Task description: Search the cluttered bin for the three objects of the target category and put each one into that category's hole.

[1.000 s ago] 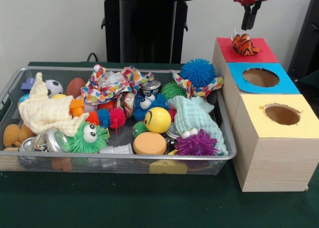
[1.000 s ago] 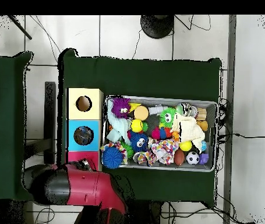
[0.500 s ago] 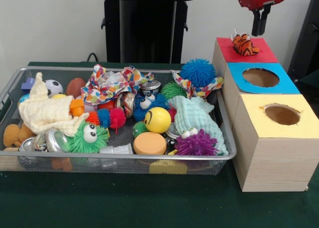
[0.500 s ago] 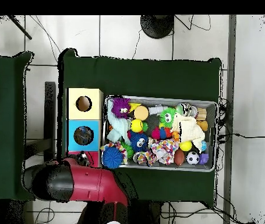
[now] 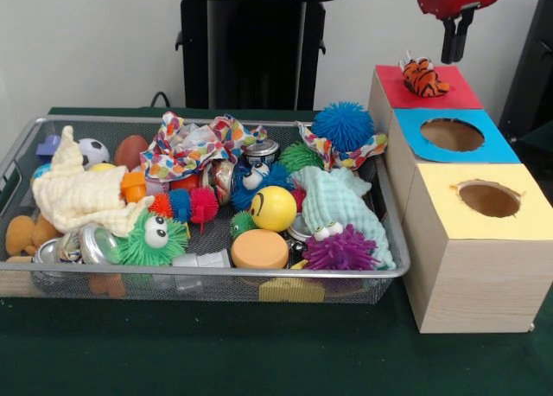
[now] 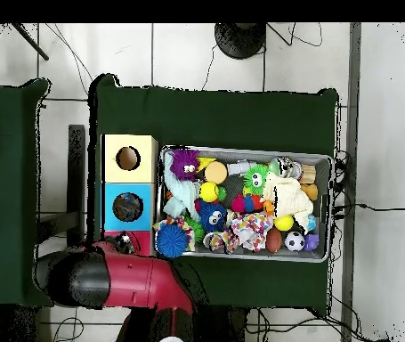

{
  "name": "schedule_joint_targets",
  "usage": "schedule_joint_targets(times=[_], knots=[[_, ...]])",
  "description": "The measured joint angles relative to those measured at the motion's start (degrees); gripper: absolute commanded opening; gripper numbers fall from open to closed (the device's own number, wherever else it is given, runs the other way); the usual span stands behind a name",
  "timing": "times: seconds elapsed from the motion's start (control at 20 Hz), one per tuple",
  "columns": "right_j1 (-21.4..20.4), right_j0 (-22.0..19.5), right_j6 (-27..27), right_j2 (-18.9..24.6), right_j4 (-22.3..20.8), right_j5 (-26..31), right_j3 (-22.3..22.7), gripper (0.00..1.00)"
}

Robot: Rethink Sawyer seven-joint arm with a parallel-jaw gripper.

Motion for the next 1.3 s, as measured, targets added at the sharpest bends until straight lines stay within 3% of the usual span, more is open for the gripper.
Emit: schedule_joint_targets(times=[1.3], knots=[[2.4, 0.5, 0.0, -0.9, -3.3, 0.0, 2.7, 0.0]])
